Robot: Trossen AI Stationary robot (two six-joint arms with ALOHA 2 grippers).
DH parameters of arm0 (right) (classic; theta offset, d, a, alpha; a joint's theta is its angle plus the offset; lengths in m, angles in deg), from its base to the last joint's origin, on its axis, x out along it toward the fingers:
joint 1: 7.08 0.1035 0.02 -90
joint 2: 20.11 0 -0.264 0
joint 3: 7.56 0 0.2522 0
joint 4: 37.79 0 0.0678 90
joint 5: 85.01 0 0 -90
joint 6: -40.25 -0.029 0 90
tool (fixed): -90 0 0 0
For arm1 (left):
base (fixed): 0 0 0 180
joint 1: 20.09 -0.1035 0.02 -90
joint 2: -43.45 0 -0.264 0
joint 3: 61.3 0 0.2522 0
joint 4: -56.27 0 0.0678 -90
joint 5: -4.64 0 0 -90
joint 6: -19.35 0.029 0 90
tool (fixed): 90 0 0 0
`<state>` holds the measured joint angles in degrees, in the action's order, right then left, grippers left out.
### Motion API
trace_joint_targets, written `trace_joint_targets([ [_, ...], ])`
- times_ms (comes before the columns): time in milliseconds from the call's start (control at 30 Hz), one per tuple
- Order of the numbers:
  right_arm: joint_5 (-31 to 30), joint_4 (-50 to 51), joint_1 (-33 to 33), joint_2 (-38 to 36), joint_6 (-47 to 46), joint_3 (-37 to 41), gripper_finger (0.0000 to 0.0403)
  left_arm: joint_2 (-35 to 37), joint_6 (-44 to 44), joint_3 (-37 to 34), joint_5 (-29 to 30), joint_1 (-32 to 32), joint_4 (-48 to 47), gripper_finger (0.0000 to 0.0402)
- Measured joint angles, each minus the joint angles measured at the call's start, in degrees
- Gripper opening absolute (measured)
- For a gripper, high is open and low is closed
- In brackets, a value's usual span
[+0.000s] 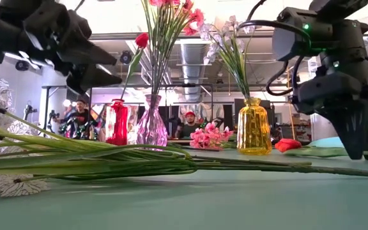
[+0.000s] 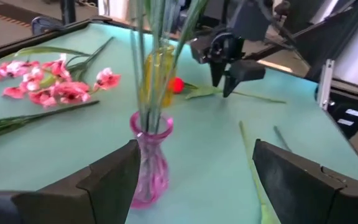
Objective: Sort flowers into vase by color
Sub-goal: Put the right red flower into the red vase
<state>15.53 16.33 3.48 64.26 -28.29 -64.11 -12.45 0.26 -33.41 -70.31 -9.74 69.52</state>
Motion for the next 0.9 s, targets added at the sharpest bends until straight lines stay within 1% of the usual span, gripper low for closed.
trace_joint_targets([
  [133, -0.2, 0.0, 0.1, 0.9, 0.9, 0.0, 0.0217, 0.5, 0.0, 1.6, 0.0, 1.0, -1.7, 0.0298],
  [233, -1.2, 0.3, 0.1, 0.9, 1.1, 0.1, 0.0193, 0.9, 0.1, 2.0, 0.1, 1.8, -2.4, 0.0298],
  [467, -3.3, 1.0, 0.3, 1.0, 1.7, 0.2, 0.0098, 2.7, -2.1, 2.0, 3.5, 3.8, -4.3, 0.0298],
  [567, -4.0, 1.1, 0.3, 1.0, 3.0, 0.2, 0.0056, 3.8, -3.3, 2.0, 3.5, 4.1, -4.7, 0.0298],
  [667, -4.4, 1.1, 0.3, 1.0, 4.7, 0.3, 0.0023, 4.5, -3.9, 2.0, 3.9, 4.2, -4.8, 0.0298],
  [733, -4.2, 1.1, 0.2, 1.0, 5.9, 0.3, 0.0016, 5.0, -4.0, 2.0, 4.0, 4.2, -4.8, 0.0298],
  [900, -2.0, 1.4, 0.3, -1.4, 10.7, 0.5, 0.0017, 6.6, -4.0, 2.0, 4.0, 4.2, -4.8, 0.0298],
])
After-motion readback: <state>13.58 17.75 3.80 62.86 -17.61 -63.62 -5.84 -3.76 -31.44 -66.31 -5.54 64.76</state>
